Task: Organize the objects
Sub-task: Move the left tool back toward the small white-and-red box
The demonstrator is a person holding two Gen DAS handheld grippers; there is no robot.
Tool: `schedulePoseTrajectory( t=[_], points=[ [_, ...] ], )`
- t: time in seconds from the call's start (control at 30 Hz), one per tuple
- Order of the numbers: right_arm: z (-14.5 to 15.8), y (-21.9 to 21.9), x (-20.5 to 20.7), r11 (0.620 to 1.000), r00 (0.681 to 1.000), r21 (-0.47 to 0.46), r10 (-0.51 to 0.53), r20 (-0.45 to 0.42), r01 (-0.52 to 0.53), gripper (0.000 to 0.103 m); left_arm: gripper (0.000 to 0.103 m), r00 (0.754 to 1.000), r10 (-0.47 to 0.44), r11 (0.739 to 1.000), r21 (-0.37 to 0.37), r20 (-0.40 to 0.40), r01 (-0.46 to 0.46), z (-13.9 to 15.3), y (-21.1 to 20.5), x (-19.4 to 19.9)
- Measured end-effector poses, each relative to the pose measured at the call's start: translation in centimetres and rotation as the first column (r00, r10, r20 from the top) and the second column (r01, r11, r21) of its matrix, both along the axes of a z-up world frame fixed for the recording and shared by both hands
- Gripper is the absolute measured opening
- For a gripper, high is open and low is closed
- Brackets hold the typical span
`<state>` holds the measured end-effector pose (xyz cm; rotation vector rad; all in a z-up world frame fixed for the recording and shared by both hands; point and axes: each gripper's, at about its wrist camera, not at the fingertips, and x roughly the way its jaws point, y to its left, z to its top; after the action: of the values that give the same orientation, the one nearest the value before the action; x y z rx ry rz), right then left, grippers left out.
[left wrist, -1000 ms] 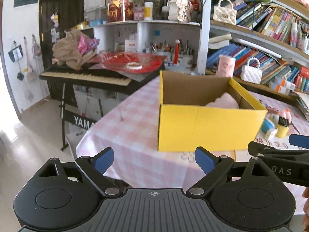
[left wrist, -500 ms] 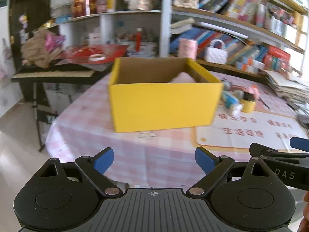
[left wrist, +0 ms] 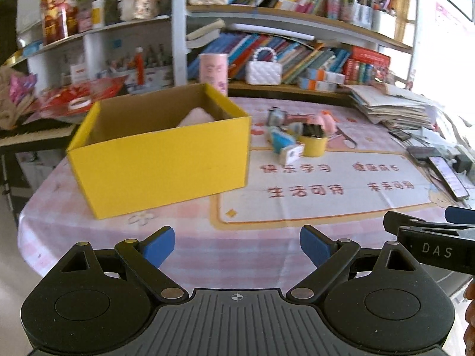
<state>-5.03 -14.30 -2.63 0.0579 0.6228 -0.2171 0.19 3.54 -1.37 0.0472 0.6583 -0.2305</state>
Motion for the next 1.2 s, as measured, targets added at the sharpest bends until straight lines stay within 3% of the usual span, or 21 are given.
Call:
schedulePoseTrajectory(
  t=[0.33, 0.8, 1.2],
  points=[
    [-0.2, -3.5, 1.8, 0.999, 0.999, -0.007, -0.036, -0.029, 0.036, 0.098, 0.096, 0.999, -0.039, 0.999, -0.001, -0.004, 0.039, 0.0, -3.4, 2.5],
    [-0.1, -6.0, 7.1, 1.0, 0.999, -0.021, 0.019, -0.044, -0.02, 0.097, 0.097, 1.0, -0.003, 1.0, 0.008, -0.015, 0.003, -0.7, -6.1, 6.5],
    [0.0, -9.6, 12.4, 0.995, 0.995, -0.016, 0.098, -0.025, -0.099, 0.092, 0.095, 1.0, 0.003, 1.0, 0.025, -0.028, -0.002, -1.5, -10.7, 10.4]
  ],
)
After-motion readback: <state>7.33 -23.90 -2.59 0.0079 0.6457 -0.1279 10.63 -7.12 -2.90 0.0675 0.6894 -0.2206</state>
